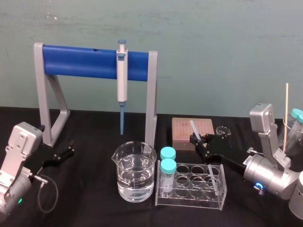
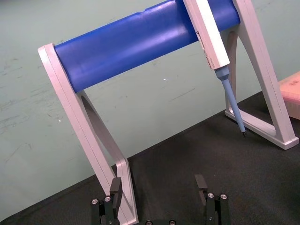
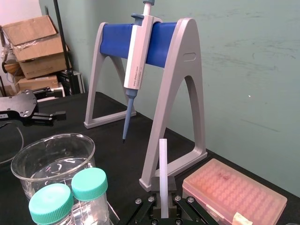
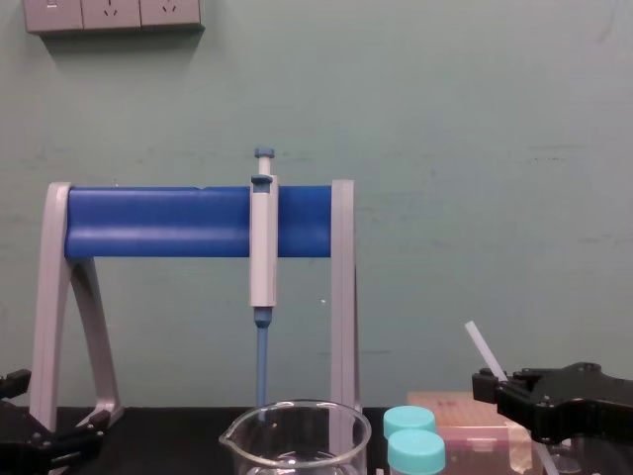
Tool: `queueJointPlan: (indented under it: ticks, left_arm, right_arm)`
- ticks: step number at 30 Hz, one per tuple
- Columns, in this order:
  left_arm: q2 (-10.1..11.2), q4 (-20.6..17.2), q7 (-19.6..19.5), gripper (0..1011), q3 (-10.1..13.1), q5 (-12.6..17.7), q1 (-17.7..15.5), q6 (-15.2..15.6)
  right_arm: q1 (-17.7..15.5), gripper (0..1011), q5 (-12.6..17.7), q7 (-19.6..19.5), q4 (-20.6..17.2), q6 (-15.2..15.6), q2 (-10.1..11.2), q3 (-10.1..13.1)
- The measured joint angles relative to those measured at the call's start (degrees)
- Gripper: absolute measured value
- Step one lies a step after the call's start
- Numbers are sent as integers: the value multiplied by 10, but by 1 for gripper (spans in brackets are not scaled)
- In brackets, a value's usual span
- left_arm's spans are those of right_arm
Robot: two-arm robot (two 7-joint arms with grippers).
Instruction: Pick up the stirring rod with one hand, then place it down.
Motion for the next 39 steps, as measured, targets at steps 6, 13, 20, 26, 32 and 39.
queueJointPlan:
  ticks: [6,13,20,26,32,39]
  left_arm:
    - [0,0,0,1000,0,0,0,0]
    - [0,0,0,1000,0,0,0,0]
    - [0,0,0,1000,0,0,0,0]
    - [0,0,0,1000,0,0,0,0]
    - [0,0,0,1000,0,0,0,0]
    - [0,0,0,1000,0,0,0,0]
  right_arm:
    - [-4,71,0,-2,-4,-5,-3,8]
    - [-16,70,14,-5,-17,-32,-10,32]
    - [-21,70,28,9,-40,-61,-14,47]
    - [-23,70,25,8,-56,-92,-19,55]
    - [-28,70,-11,-12,-57,-150,-27,67]
    - [-35,70,-37,-29,-31,-215,-46,86]
